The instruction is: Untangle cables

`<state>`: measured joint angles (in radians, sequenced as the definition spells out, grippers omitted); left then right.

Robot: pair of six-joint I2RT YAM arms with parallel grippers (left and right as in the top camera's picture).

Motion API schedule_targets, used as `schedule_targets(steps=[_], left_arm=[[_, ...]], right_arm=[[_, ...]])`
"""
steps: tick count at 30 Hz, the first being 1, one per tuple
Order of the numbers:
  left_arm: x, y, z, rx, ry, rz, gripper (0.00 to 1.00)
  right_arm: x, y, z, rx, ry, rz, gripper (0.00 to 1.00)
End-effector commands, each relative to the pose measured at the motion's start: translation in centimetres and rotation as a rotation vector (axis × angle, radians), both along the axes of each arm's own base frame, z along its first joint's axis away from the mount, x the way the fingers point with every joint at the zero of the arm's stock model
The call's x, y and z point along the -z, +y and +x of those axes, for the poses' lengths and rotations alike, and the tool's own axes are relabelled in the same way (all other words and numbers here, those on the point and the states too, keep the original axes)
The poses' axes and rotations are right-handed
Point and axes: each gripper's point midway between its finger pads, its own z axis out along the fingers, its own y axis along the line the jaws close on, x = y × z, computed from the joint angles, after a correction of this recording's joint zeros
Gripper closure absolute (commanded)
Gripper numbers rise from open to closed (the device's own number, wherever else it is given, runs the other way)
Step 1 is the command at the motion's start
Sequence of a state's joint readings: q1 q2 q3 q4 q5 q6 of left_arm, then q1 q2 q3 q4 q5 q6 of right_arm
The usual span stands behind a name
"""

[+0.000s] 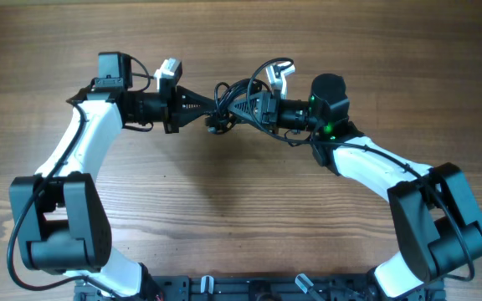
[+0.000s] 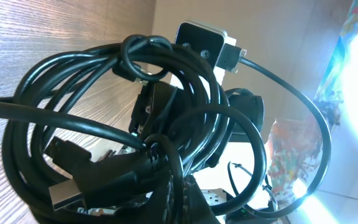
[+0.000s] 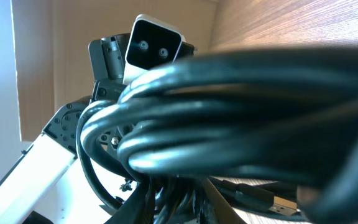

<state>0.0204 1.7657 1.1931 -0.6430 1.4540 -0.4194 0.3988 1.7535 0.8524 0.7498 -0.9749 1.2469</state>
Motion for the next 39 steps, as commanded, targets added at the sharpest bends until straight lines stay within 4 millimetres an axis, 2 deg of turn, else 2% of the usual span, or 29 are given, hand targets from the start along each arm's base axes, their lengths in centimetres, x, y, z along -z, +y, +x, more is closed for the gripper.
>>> schedule_targets(steps=[1,5,9,12,15,17,18,21,23,25,26,27,30,31,34,37,39], left_arm=[[-0.7,-1.3,-0.9,0.056,-0.021,-0.051,0.96],[0.9,-2.1,-0.8,0.051,-0.020,0.041,0.96],[1.1,-2.3,-0.9,0.056,-0.021,0.053,0.96],[2.1,-3.1,-1.1,0.063,-0.023,0.116,0.96],[3.5,-3.0,-0.7,0.041,-0.021,0.199,0.96],[3.8,-2.8,-0.6,0.038,-0.041,0.218,0.96],[3.9,-2.8,-0.7,0.043,-0.060,0.223,0.96],[4.7,-2.5,-0.6,0.039,-0.089,0.276,0.96],[4.9,-2.4,-0.6,0.046,-0.115,0.289,0.96],[5.8,-2.0,-0.3,0.032,-0.116,0.343,0.96],[6.2,-1.8,-0.2,0.025,-0.114,0.371,0.96],[7.6,-1.0,-0.2,0.009,-0.087,0.458,0.96],[8.3,-0.5,-0.2,-0.001,-0.081,0.509,0.96],[8.7,-0.1,0.0,-0.010,-0.080,0.534,0.96],[9.6,1.5,0.5,-0.047,-0.063,0.606,0.96],[11.1,5.2,1.1,-0.125,-0.012,0.722,0.96],[11.6,6.6,1.5,-0.157,-0.003,0.765,0.96]], right_arm=[[-0.5,0.1,0.7,0.029,0.005,0.022,0.78],[-2.1,0.8,0.1,0.008,-0.045,0.068,0.81],[-2.1,1.3,0.1,0.017,-0.050,0.066,0.82],[-2.5,2.1,-0.5,0.002,-0.073,0.074,0.84],[-2.4,2.3,-1.1,-0.034,-0.157,0.057,0.80],[-2.1,2.4,-1.7,-0.068,-0.209,0.040,0.82],[-1.7,2.4,-1.9,-0.082,-0.223,0.027,0.89],[0.2,2.4,-2.6,-0.126,-0.229,-0.030,0.85],[1.3,2.3,-2.8,-0.136,-0.226,-0.064,0.86],[1.7,2.2,-2.9,-0.143,-0.250,-0.083,0.96],[1.8,2.2,-2.8,-0.143,-0.258,-0.086,0.96],[2.2,1.8,-2.4,-0.125,-0.261,-0.106,0.96],[3.5,1.3,-1.8,-0.097,-0.262,-0.158,0.96],[4.5,1.0,-1.4,-0.072,-0.254,-0.202,0.95],[5.9,-0.2,-0.6,-0.030,-0.210,-0.257,0.95],[6.7,-3.1,0.5,0.062,-0.142,-0.347,0.95],[8.3,-6.0,1.4,0.189,-0.102,-0.517,0.96]])
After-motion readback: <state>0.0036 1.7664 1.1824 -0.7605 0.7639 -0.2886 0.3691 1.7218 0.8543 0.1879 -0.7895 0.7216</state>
